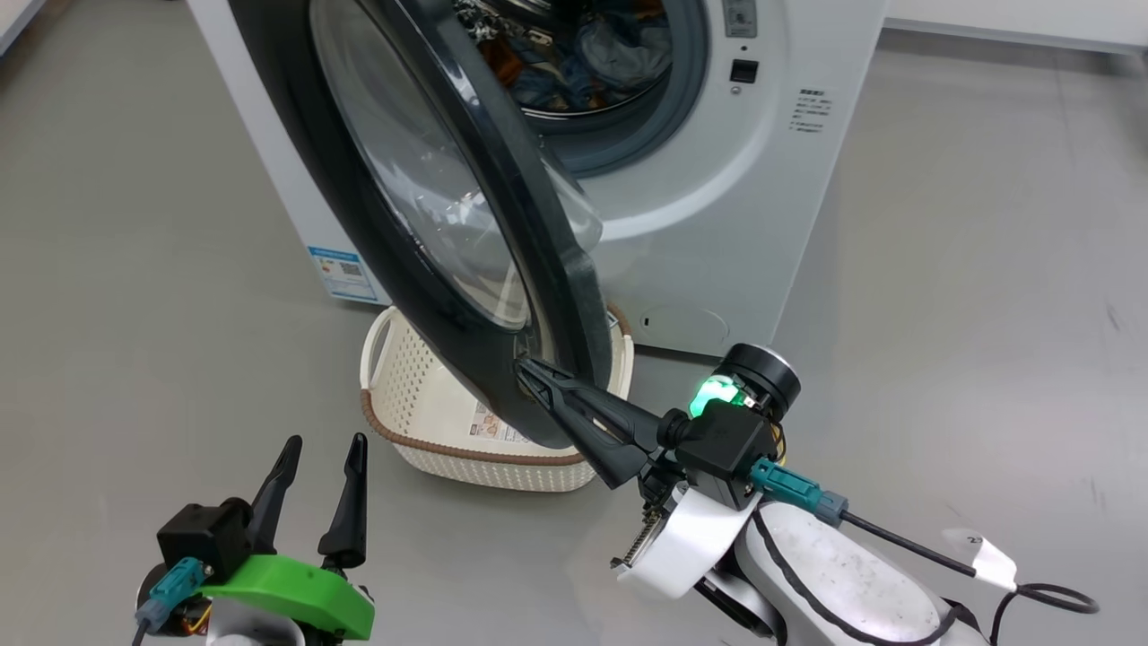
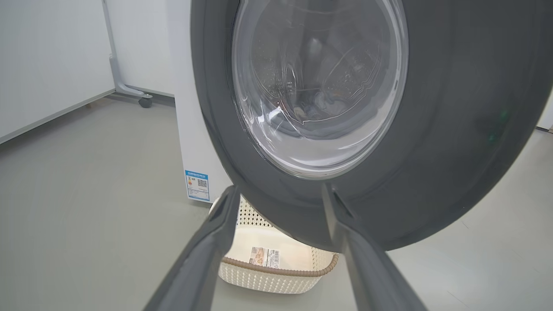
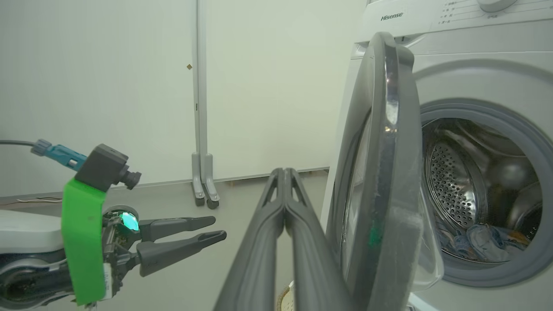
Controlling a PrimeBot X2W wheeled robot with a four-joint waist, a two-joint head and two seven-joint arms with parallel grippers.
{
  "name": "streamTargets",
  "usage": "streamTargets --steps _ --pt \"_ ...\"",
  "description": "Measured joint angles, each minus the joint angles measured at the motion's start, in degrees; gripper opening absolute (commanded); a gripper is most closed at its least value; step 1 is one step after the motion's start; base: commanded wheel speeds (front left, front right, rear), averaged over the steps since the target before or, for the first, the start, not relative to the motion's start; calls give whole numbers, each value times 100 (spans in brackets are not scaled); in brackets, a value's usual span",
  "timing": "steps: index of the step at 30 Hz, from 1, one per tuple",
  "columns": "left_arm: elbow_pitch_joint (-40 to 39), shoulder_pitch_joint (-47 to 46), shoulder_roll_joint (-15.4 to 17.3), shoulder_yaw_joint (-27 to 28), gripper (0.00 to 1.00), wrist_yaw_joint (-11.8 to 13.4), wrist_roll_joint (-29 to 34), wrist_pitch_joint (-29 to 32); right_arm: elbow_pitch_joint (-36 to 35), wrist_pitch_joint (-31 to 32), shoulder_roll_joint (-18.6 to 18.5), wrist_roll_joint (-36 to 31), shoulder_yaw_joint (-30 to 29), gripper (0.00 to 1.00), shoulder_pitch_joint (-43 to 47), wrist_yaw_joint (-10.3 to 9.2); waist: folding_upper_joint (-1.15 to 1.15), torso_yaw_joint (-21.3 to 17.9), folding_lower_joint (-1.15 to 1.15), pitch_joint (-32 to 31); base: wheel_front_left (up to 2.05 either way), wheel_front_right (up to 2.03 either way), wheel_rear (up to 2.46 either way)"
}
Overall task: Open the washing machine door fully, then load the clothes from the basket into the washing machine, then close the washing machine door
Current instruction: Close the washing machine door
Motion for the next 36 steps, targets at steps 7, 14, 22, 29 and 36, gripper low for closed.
streamTargets --steps 7,14,22,29,36 --pt "-91 -49 -41 -13 100 0 -10 0 321 0 7 141 45 0 -4 0 0 232 0 151 0 0 0" --pt "-133 -123 -59 -9 100 0 -19 -1 486 0 19 235 23 0 -44 0 0 370 0 273 0 0 0" --pt "-198 -133 -102 2 100 0 -57 -1 615 0 31 290 -80 0 -141 0 0 465 0 411 0 0 0" --pt "-289 -148 -118 15 100 0 -60 -1 665 0 31 291 -188 0 -216 0 0 500 0 552 0 0 0" --pt "-377 -256 -148 9 100 0 -62 -2 711 0 22 291 -292 0 -365 0 0 547 0 739 0 0 0"
